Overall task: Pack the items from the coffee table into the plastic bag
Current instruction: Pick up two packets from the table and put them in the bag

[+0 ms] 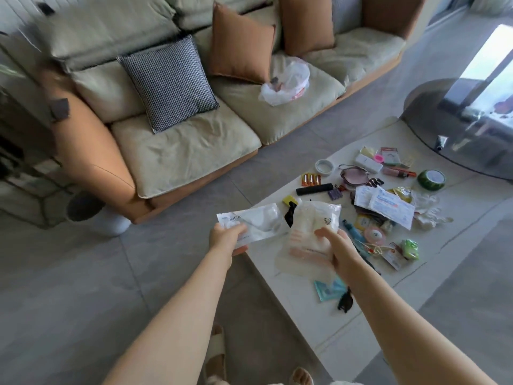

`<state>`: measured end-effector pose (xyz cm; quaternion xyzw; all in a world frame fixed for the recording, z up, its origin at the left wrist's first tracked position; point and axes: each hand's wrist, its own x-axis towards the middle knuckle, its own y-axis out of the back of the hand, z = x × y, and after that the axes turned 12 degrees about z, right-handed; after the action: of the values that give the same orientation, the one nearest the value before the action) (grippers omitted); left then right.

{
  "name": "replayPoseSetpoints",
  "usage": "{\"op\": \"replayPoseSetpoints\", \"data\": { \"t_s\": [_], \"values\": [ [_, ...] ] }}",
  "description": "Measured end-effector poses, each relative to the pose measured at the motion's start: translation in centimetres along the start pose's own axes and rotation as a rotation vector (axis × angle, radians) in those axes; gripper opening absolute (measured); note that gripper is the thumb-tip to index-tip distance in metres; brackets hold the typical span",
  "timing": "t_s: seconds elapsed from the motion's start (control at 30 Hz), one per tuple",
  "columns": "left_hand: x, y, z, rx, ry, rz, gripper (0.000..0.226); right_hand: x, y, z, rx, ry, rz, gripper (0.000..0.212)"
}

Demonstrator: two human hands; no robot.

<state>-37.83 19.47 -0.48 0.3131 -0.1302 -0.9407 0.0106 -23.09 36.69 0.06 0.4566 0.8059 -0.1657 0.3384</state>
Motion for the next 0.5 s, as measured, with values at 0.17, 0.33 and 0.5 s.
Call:
{"op": "replayPoseSetpoints", "data": {
  "t_s": [0.17, 0.33, 0.5],
  "values": [
    [4.5, 5.3, 4.8, -0.103, 0.009, -0.042, 0.023, -1.9, -7.7, -2.1, -0.001, 0.036, 0.035, 0.033],
    [10.8, 10.9, 9.4, -0.115, -0.027, -0.084, 0.022, -2.8, -15.6, -3.2, 0.120, 0.039, 0.092, 0.027],
    [15.8, 14.9, 14.2, -0.125, -0.055, -0.121, 0.017, -3.4, -22.1, -5.0, 0.180, 0.092, 0.070, 0.026]
  ]
}}
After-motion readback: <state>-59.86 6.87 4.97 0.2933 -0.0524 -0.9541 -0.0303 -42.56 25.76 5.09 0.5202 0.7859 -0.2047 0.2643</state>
